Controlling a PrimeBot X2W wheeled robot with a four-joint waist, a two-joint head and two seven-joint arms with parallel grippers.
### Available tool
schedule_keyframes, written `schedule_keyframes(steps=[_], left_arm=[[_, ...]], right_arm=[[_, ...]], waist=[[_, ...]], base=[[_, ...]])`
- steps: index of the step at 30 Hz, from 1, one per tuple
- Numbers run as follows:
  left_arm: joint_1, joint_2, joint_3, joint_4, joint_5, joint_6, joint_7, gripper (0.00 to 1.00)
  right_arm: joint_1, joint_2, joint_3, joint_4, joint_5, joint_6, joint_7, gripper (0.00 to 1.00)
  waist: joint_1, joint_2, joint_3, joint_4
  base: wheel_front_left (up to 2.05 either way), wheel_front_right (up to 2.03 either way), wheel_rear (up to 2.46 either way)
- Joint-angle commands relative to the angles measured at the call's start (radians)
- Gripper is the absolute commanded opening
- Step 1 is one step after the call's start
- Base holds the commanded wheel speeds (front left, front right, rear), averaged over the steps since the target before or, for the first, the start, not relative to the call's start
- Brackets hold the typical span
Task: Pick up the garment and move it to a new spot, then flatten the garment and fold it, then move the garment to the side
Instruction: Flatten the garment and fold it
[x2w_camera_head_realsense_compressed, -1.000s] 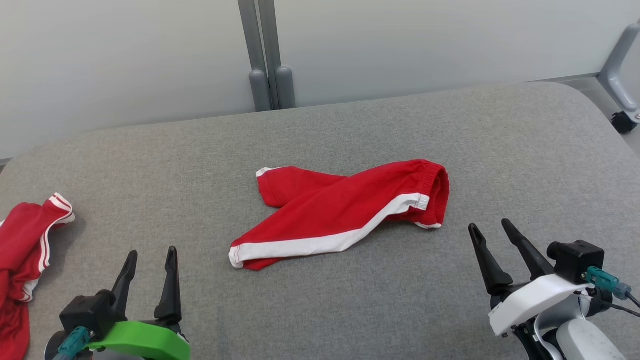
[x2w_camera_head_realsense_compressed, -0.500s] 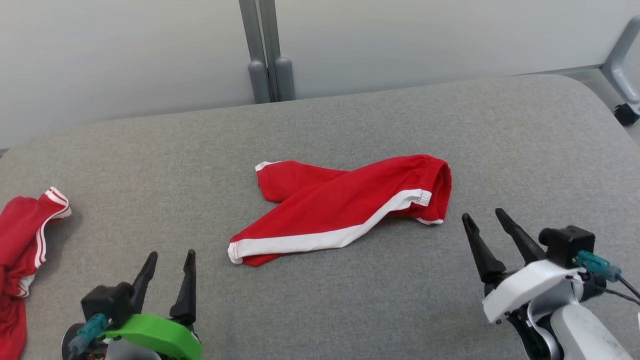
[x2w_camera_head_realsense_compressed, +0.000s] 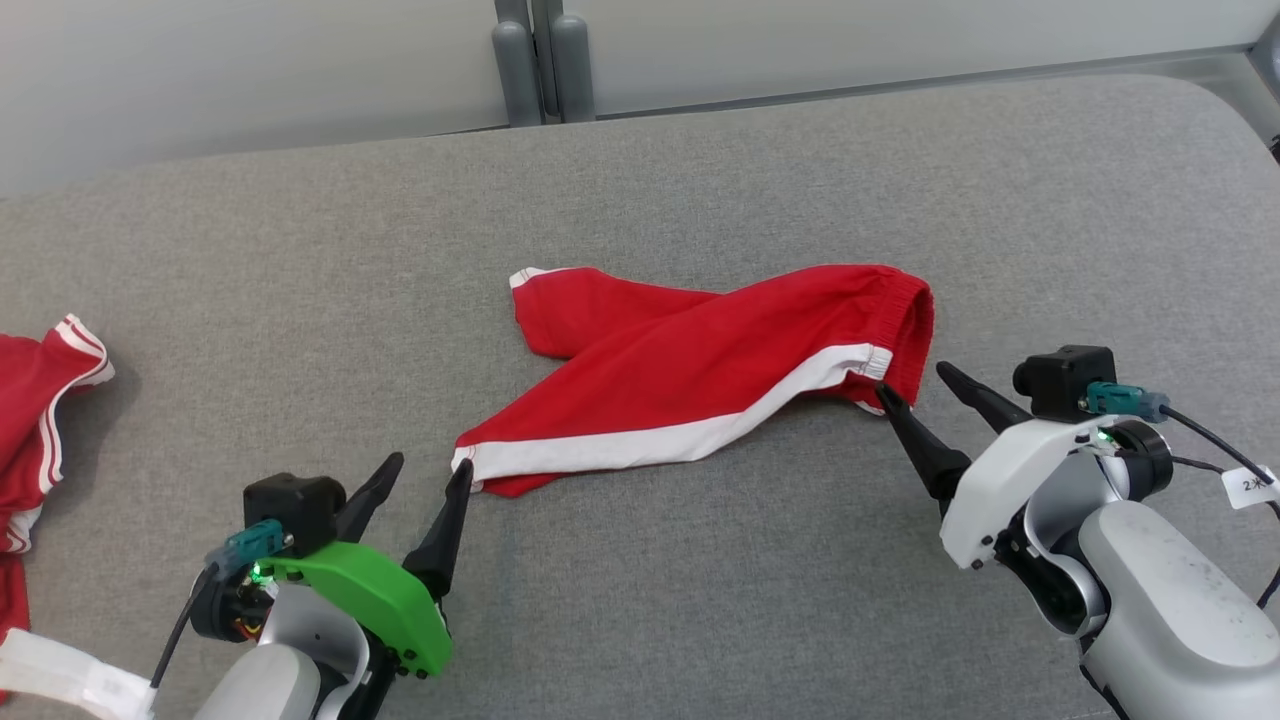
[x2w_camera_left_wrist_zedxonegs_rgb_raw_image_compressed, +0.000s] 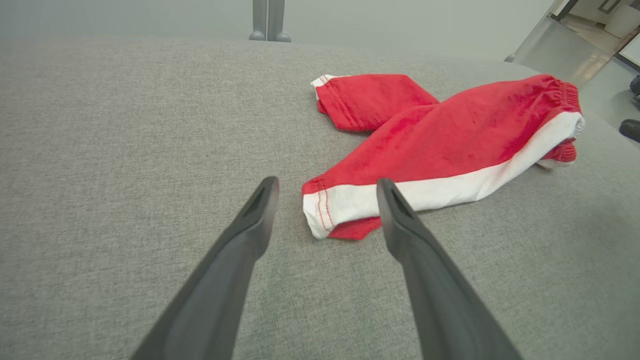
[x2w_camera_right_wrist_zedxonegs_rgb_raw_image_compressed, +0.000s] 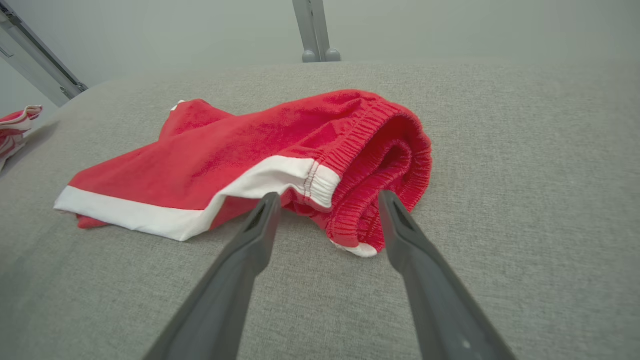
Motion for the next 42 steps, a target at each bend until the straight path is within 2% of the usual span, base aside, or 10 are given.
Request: schedule_keyframes(steps=[1,14,23,32,39,40,41,42], left_arm=[[-0.021,0.002,-0.008,0.01,-0.004,-0.012,0.016,1.0],[-0.117,-0.016,-0.058,0.085,-0.019,-0.066,0.09,1.0],[-0.157,-0.027,-0.071,0.157,-0.031,-0.085,0.09,1.0],[-0.188,-0.032,-0.065,0.263,-0.061,-0.099,0.076,1.0],[-0.211,-0.047,-0.091,0.295,-0.071,-0.117,0.063,1.0],[-0.215,-0.049,-0.095,0.298,-0.075,-0.12,0.061,1.0],[-0.218,-0.049,-0.098,0.3,-0.076,-0.121,0.06,0.98],[-0.221,-0.049,-0.101,0.302,-0.078,-0.121,0.058,0.76]], right_arm=[[-0.022,-0.009,0.015,0.015,0.013,0.0,0.008,1.0],[-0.122,-0.031,0.135,0.103,0.088,0.0,-0.036,1.0],[-0.168,-0.037,0.213,0.123,0.129,0.0,-0.087,1.0],[-0.203,-0.041,0.26,0.144,0.153,0.0,-0.123,1.0],[-0.223,-0.045,0.29,0.156,0.166,0.0,-0.133,1.0],[-0.224,-0.045,0.293,0.158,0.169,0.0,-0.136,0.93],[-0.225,-0.046,0.297,0.16,0.17,0.0,-0.139,0.87],[-0.226,-0.046,0.301,0.162,0.175,0.0,-0.141,0.78]], waist=[[0.0,0.0,0.02,0.01],[0.0,0.0,0.06,0.015],[0.0,0.0,0.08,0.007],[0.0,0.0,0.084,-0.005],[0.0,0.0,0.085,-0.011],[0.0,0.0,0.085,-0.012],[0.0,0.0,0.085,-0.012],[0.0,0.0,0.086,-0.011]], base=[[0.0,0.0,0.0],[0.0,0.0,0.0],[0.0,0.0,0.0],[0.0,0.0,0.0],[0.0,0.0,0.0],[0.0,0.0,0.0],[0.0,0.0,0.0],[0.0,0.0,0.0]])
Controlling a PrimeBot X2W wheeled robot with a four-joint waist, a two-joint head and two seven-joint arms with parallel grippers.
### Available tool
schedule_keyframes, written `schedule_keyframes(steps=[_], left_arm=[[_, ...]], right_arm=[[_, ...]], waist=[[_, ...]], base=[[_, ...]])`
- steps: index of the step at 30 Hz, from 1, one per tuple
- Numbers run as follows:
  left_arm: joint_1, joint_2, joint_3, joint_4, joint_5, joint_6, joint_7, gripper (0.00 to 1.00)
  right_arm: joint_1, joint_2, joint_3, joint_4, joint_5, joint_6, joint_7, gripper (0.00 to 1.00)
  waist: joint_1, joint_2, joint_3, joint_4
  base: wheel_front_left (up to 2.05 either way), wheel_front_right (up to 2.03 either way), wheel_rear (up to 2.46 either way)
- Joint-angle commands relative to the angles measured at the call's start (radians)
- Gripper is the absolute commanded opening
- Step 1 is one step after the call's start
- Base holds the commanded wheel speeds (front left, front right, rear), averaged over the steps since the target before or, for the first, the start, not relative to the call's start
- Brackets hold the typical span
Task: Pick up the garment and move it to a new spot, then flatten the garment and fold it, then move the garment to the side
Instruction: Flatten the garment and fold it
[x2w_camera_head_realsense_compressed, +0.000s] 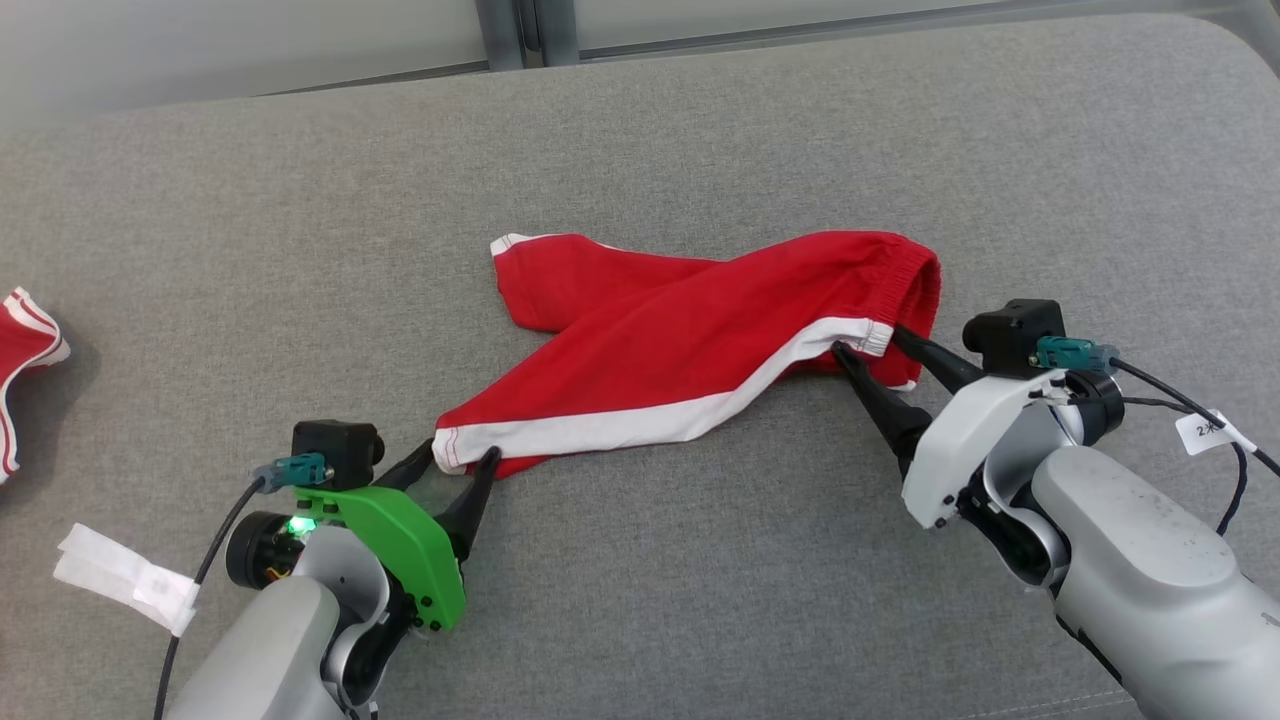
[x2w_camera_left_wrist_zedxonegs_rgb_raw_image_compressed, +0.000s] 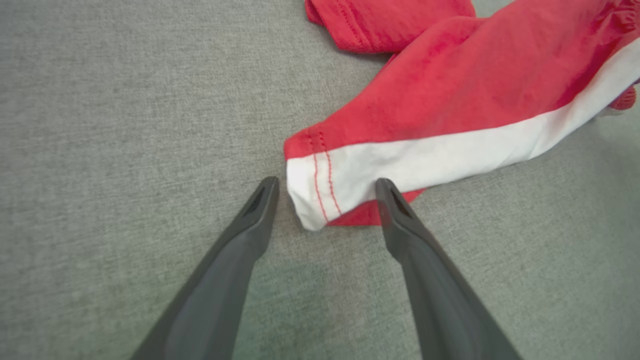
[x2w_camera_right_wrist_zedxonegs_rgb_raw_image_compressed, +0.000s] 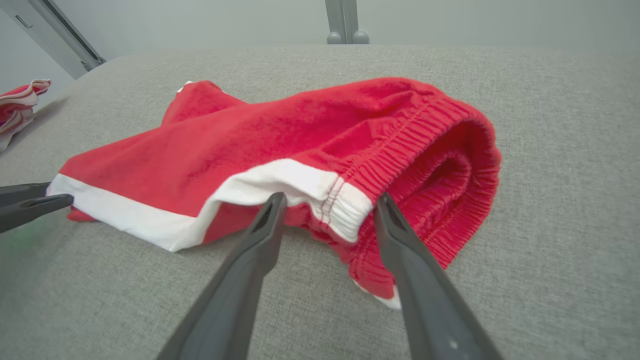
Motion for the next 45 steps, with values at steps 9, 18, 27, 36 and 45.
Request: schedule_keyframes(steps=[9,18,27,36,45], left_arm=[[-0.031,0.007,-0.029,0.014,-0.019,-0.01,-0.032,0.0],[-0.01,0.026,-0.048,0.005,-0.029,-0.011,-0.065,0.0],[-0.101,0.093,-0.014,-0.106,0.017,0.008,-0.108,0.0],[-0.381,0.156,0.001,-0.146,0.055,0.004,0.014,0.0],[-0.771,0.153,0.01,-0.012,0.076,-0.009,0.05,0.0]], right_arm=[[-0.02,-0.011,0.044,0.013,0.032,0.0,-0.028,0.0],[-0.013,-0.028,0.074,0.019,0.064,0.0,-0.072,0.0],[-0.081,-0.065,0.069,-0.042,0.067,0.0,-0.12,0.0],[-0.299,-0.117,0.053,-0.101,0.074,0.0,-0.118,0.0],[-0.612,-0.134,0.066,-0.096,0.151,0.0,-0.114,0.0]], waist=[[0.0,0.0,-0.001,0.003],[0.0,0.0,-0.045,0.0],[0.0,0.0,-0.037,-0.01],[0.0,0.0,0.094,-0.001],[0.0,0.0,0.245,0.013]], base=[[0.0,0.0,0.0],[0.0,0.0,0.0],[0.0,0.0,0.0],[0.0,0.0,0.0],[0.0,0.0,0.0]])
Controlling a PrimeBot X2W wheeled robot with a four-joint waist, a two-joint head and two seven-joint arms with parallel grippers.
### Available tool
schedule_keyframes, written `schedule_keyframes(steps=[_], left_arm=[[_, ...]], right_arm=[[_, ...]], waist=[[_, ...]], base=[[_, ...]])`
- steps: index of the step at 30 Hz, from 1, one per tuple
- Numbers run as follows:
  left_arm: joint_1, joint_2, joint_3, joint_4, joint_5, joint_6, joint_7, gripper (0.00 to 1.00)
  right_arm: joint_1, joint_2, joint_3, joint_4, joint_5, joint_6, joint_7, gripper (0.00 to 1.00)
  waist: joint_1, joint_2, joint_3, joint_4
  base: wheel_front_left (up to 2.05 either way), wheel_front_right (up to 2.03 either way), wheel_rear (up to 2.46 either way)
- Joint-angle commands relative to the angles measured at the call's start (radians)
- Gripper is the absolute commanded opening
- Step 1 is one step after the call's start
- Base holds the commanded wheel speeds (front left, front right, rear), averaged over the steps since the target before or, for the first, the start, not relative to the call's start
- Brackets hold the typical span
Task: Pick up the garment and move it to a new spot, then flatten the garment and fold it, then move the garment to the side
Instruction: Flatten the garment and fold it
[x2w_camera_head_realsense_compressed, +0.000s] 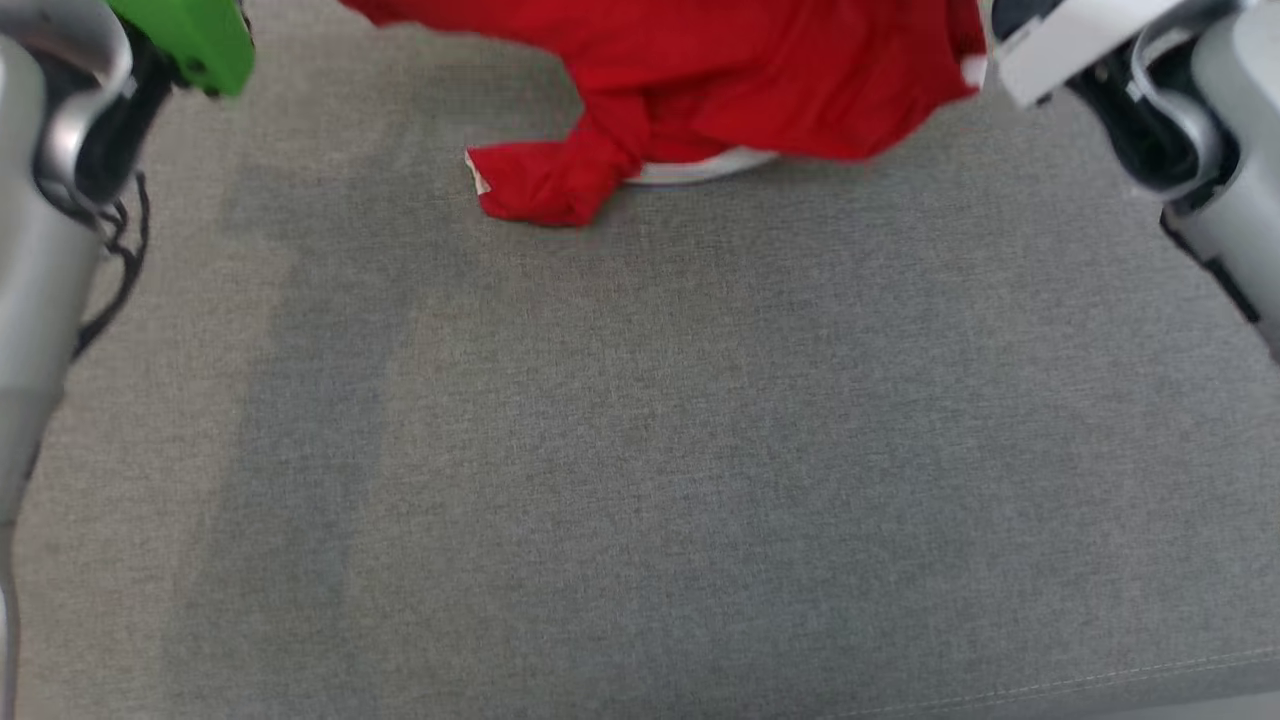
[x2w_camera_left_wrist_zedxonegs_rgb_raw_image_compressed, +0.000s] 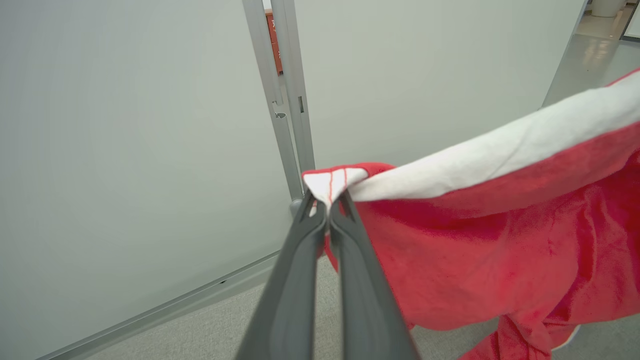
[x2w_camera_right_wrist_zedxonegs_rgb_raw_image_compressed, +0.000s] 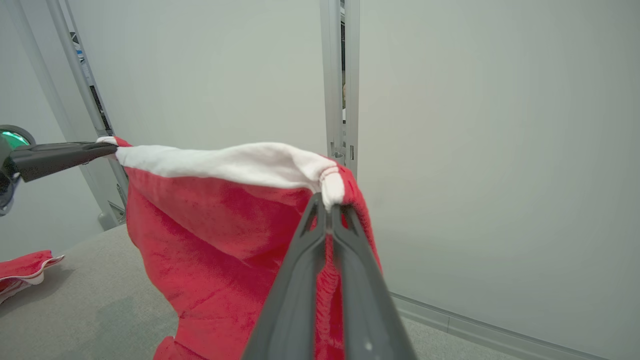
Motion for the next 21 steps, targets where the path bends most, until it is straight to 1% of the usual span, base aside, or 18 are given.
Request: schedule_keyframes(steps=[1,5,12,17,19,21], left_arm=[[-0.052,0.0,0.005,0.021,0.004,-0.006,-0.001,0.0],[-0.208,0.003,0.005,0.081,0.02,-0.006,-0.012,0.0],[-0.417,-0.025,0.0,0.18,0.037,-0.006,-0.075,0.0],[-0.488,-0.041,-0.022,0.215,0.031,-0.007,-0.128,0.0],[-0.476,-0.048,-0.039,0.226,0.018,-0.007,-0.141,0.0],[-0.444,-0.045,-0.066,0.233,0.002,-0.007,-0.138,0.0]], right_arm=[[-0.044,-0.007,0.007,0.009,0.014,0.0,0.001,0.0],[-0.182,-0.007,0.029,0.033,0.05,0.0,-0.012,0.0],[-0.371,0.0,0.039,0.077,0.079,0.0,-0.055,0.0],[-0.422,0.007,0.024,0.092,0.092,0.0,-0.062,0.0],[-0.399,0.006,0.044,0.094,0.099,0.0,-0.061,0.0],[-0.37,-0.003,0.087,0.095,0.116,0.0,-0.061,0.0]], waist=[[-0.0001,0.0,0.082,0.012],[-0.0001,0.0,0.119,0.016],[-0.0001,0.0,0.15,0.027],[-0.0001,0.0,0.141,0.034],[-0.0001,0.0,0.125,0.036],[-0.0001,0.0,0.106,0.037]], base=[[0.0,0.0,0.0],[0.0,0.0,0.0],[0.0,0.0,0.0],[0.0,0.0,0.0],[0.0,0.0,0.0],[0.0,0.0,0.0]])
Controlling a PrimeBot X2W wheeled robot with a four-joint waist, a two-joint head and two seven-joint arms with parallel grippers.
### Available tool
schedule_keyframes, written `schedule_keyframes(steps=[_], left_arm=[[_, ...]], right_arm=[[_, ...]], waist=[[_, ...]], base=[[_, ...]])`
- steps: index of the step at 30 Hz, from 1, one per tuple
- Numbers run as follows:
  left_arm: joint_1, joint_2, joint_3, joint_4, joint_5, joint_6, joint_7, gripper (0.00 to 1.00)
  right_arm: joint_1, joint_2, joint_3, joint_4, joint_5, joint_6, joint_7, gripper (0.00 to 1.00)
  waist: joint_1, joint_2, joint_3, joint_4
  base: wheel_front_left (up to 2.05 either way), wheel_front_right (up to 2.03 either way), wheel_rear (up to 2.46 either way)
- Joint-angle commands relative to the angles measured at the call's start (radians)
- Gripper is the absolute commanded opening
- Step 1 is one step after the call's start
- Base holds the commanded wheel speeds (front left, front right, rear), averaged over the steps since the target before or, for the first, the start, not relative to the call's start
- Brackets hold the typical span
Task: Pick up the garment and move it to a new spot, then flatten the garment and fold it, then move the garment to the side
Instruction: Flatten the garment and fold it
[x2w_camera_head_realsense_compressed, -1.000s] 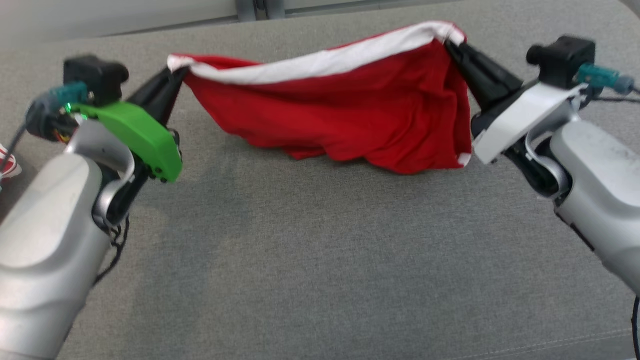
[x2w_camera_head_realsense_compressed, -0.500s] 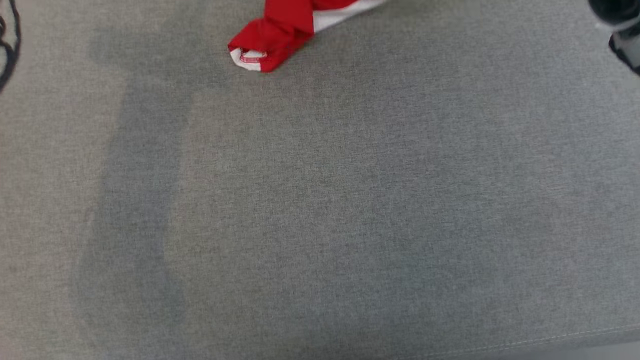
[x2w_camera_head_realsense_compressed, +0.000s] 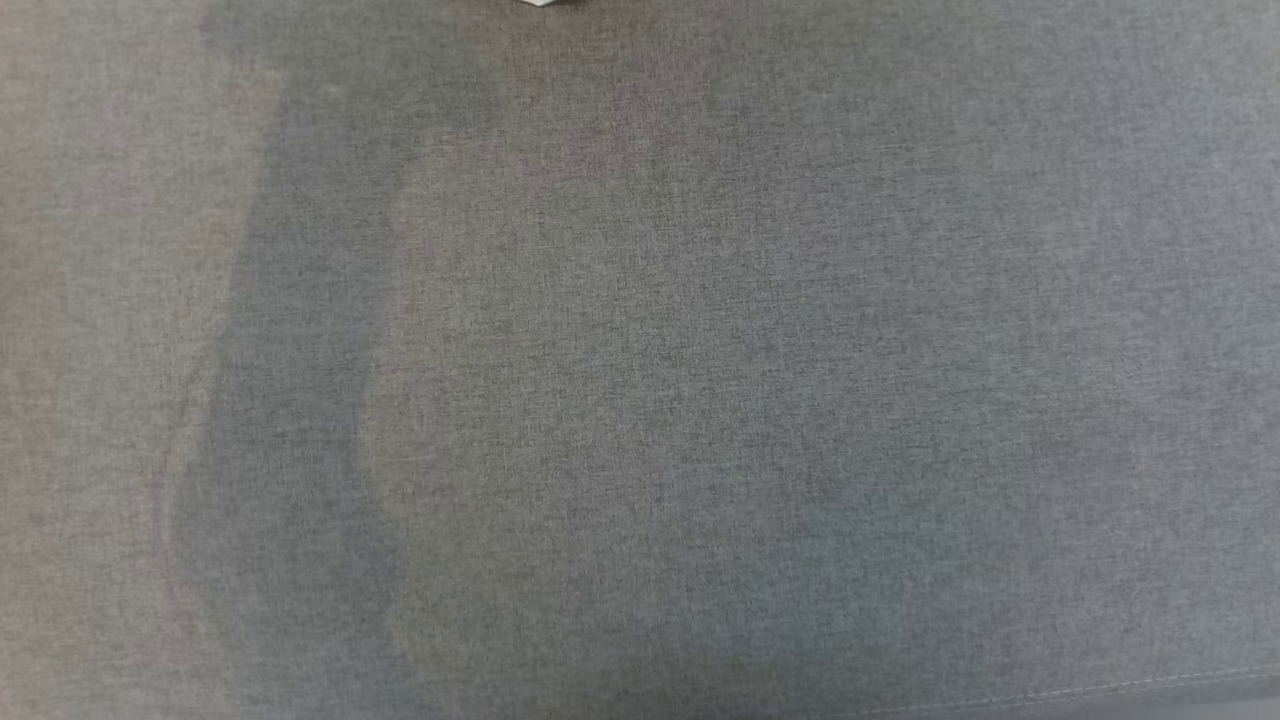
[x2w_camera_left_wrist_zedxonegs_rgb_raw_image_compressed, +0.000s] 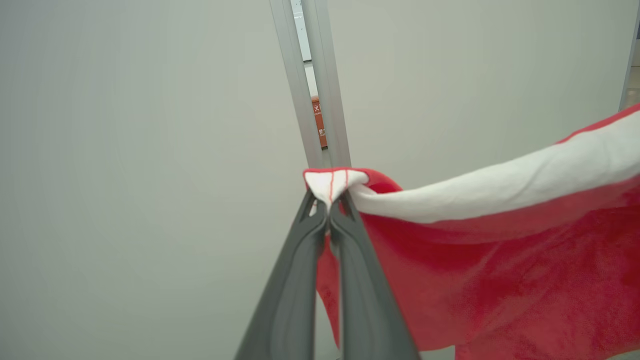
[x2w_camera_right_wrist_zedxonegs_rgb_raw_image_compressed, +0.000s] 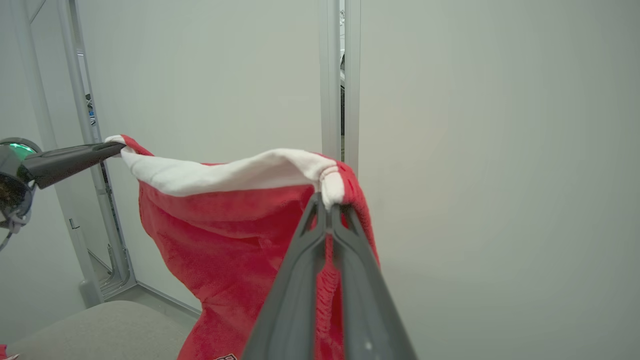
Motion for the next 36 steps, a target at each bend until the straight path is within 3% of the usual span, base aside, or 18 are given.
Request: schedule_keyframes(steps=[1,5,10,18,26,36], left_arm=[[0.04,0.007,-0.019,0.008,-0.019,-0.002,0.008,0.0],[0.128,0.038,-0.095,-0.008,-0.064,-0.002,0.035,0.0],[0.301,0.12,-0.202,-0.069,-0.15,-0.001,0.147,0.0],[0.589,0.268,-0.264,-0.247,-0.285,0.011,0.313,0.0],[0.817,0.424,-0.292,-0.535,-0.419,0.112,0.5,0.0],[1.003,0.609,-0.341,-0.883,-0.554,0.251,0.695,0.0]], right_arm=[[0.033,-0.012,0.026,0.0,0.016,0.0,-0.002,0.0],[0.105,-0.041,0.124,-0.036,0.086,0.0,0.0,0.0],[0.216,-0.113,0.283,-0.122,0.164,-0.001,0.016,0.0],[0.407,-0.223,0.419,-0.284,0.267,-0.001,0.085,0.0],[0.604,-0.325,0.431,-0.454,0.301,-0.001,0.292,0.0],[0.788,-0.454,0.431,-0.606,0.342,-0.001,0.604,0.0]], waist=[[-0.0002,0.0,-0.029,0.002],[-0.0002,0.0,-0.082,-0.002],[-0.0002,0.0,-0.177,-0.014],[-0.0002,0.0,-0.347,-0.022],[-0.0002,0.0,-0.446,-0.029],[-0.0002,0.0,-0.481,-0.053]], base=[[0.0,0.0,0.0],[0.0,0.0,0.0],[0.0,0.0,0.0],[0.0,0.0,0.0],[0.0,0.0,0.0],[0.0,0.0,0.0]])
